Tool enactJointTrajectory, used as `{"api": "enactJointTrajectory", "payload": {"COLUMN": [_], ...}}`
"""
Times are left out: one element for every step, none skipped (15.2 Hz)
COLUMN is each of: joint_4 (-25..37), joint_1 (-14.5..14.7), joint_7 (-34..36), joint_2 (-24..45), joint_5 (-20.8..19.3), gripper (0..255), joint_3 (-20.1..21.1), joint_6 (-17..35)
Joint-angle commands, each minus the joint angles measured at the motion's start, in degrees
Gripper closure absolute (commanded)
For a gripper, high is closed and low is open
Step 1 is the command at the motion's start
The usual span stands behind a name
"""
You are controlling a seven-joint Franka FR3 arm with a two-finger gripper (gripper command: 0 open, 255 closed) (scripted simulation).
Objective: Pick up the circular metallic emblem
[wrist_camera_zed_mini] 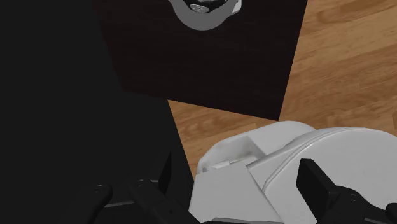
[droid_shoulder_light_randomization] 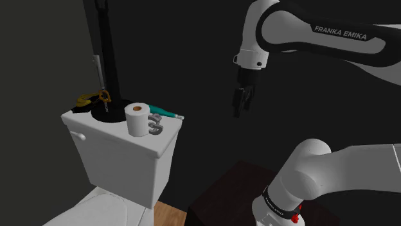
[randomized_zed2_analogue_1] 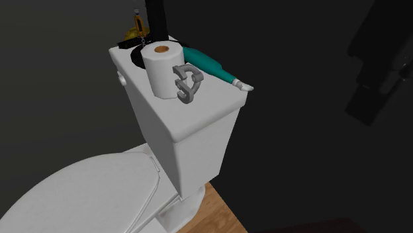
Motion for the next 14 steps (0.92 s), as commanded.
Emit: {"api": "enactJointTrajectory", "payload": {"joint_4": [0.0,0.3,0.6,1.0,1.5,2.1,2.7,3.4,4.2,5.1,6.1,7.1,8.2,9.4], "joint_1": [0.0,0.1,0.3,0.4,0.5,0.6,0.6,0.7,0.7,0.7,0.7,0.7,0.6,0.6], "joint_7": [0.0,0.8,1.6,2.5,3.3,4.1,5.0,5.8,6.7,7.6,8.5,9.4,10.3,11.3], "joint_2": [0.0,1.6,3.2,4.9,6.6,8.4,10.2,12.0,13.9,15.8,17.8,19.8,21.8,23.8], "joint_5": [0.0,0.5,0.9,1.3,1.6,1.9,2.1,2.2,2.3,2.2,2.2,2.0,1.8,1.4], "gripper": [0,0,0,0,0,0,0,0,0,0,0,0,0,0], "joint_3": [0.0,0.9,1.8,2.7,3.6,4.5,5.4,6.2,7.1,7.9,8.7,9.5,10.3,11.1], "joint_6": [0.0,1.7,3.3,5.0,6.5,8.1,9.6,11.1,12.5,13.9,15.3,16.5,17.8,18.9]}}
